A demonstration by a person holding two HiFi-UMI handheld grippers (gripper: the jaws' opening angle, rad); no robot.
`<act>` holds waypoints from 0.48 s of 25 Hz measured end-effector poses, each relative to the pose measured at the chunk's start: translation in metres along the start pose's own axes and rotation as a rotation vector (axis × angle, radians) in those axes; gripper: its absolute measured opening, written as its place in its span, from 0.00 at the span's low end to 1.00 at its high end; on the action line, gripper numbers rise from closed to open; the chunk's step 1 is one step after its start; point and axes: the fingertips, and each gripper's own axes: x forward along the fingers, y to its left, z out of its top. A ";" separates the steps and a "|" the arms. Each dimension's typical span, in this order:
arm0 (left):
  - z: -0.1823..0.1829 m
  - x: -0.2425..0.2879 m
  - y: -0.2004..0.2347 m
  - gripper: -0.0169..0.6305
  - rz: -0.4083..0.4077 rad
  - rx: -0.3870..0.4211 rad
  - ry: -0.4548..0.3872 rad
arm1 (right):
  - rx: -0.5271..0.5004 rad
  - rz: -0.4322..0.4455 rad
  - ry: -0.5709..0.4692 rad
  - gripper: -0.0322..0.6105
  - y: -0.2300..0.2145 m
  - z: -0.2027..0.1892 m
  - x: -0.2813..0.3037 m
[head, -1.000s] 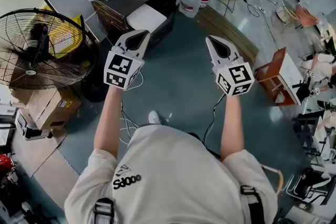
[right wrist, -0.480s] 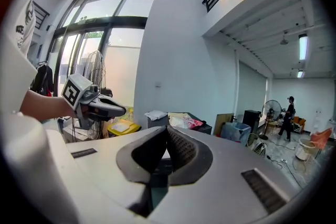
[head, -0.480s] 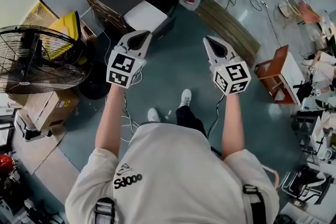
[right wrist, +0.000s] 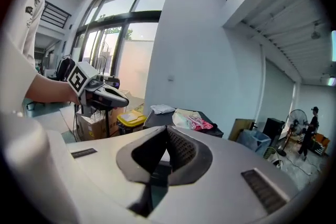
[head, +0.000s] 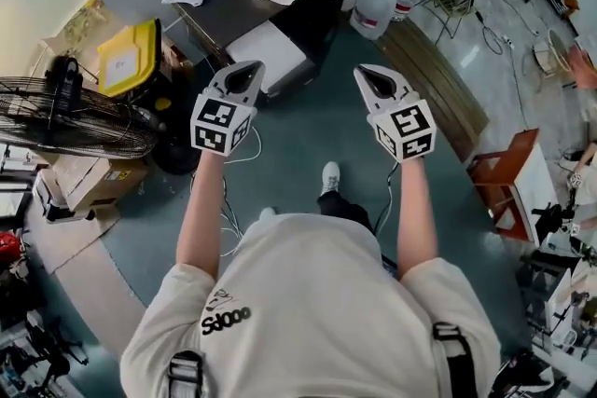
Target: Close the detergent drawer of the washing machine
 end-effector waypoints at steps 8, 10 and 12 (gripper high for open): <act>-0.037 0.071 0.015 0.06 0.127 -0.071 0.103 | 0.012 0.226 0.040 0.06 -0.065 -0.045 0.076; -0.049 0.080 0.021 0.06 0.173 -0.098 0.129 | 0.018 0.283 0.042 0.06 -0.074 -0.056 0.097; -0.062 0.086 0.024 0.06 0.221 -0.130 0.149 | 0.014 0.341 0.050 0.07 -0.080 -0.069 0.117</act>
